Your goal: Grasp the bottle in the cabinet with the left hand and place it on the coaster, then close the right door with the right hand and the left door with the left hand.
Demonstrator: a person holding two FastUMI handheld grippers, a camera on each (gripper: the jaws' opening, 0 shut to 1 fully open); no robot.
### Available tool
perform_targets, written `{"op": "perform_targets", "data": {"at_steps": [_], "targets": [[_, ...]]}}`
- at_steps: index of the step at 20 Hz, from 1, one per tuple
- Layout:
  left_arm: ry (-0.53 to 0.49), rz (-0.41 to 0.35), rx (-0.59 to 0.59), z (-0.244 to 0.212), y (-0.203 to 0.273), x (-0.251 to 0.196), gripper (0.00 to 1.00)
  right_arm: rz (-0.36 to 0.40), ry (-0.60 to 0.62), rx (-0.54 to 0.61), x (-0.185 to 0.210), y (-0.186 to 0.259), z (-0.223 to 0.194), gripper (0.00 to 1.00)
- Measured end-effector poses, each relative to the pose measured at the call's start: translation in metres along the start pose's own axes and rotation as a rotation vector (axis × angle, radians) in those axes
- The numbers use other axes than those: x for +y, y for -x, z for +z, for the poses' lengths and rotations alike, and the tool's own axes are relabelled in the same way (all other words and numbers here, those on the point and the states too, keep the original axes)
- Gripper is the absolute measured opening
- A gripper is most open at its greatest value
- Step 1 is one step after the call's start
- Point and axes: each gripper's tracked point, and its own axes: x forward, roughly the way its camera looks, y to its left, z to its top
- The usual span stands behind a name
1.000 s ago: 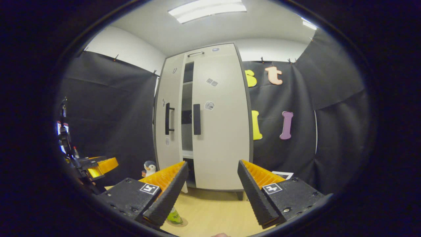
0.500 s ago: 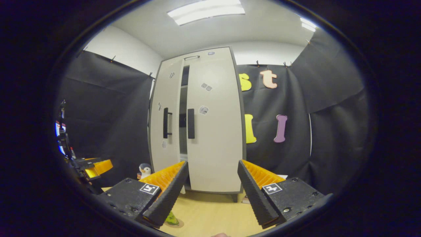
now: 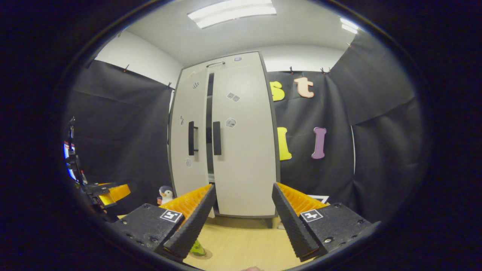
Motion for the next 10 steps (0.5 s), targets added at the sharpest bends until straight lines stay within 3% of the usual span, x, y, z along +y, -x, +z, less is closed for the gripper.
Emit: {"op": "perform_targets", "data": {"at_steps": [10], "targets": [[0.007, -0.021, 0.001, -0.0008, 0.0014, -0.0085, 0.95, -0.003, -0.029, 0.009, -0.0024, 0.0012, -0.0027, 0.99]]}}
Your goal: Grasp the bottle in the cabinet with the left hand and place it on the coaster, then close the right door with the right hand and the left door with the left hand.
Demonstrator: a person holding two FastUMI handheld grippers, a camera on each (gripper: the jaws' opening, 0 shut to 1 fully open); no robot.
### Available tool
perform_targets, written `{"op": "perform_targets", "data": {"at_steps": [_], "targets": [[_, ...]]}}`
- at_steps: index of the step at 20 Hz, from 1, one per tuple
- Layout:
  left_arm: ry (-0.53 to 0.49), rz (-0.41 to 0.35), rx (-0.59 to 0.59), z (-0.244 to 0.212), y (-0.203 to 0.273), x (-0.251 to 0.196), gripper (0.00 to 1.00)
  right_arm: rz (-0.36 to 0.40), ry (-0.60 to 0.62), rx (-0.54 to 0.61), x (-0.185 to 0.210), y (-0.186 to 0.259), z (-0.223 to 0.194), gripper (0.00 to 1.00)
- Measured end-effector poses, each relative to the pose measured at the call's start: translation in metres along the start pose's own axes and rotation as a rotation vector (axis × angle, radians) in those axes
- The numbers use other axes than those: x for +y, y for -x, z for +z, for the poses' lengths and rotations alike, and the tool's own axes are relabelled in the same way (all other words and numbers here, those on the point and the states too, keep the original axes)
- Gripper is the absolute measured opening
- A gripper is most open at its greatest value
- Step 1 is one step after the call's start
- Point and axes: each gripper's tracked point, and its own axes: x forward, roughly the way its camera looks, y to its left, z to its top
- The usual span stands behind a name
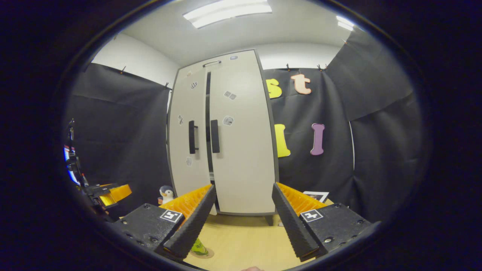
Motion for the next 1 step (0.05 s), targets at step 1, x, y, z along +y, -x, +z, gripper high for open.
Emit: {"op": "perform_targets", "data": {"at_steps": [1], "targets": [[-0.003, 0.001, -0.002, 0.0006, -0.0003, 0.0002, 0.95, 0.001, 0.0, 0.0, -0.0001, -0.0002, -0.0001, 0.99]]}}
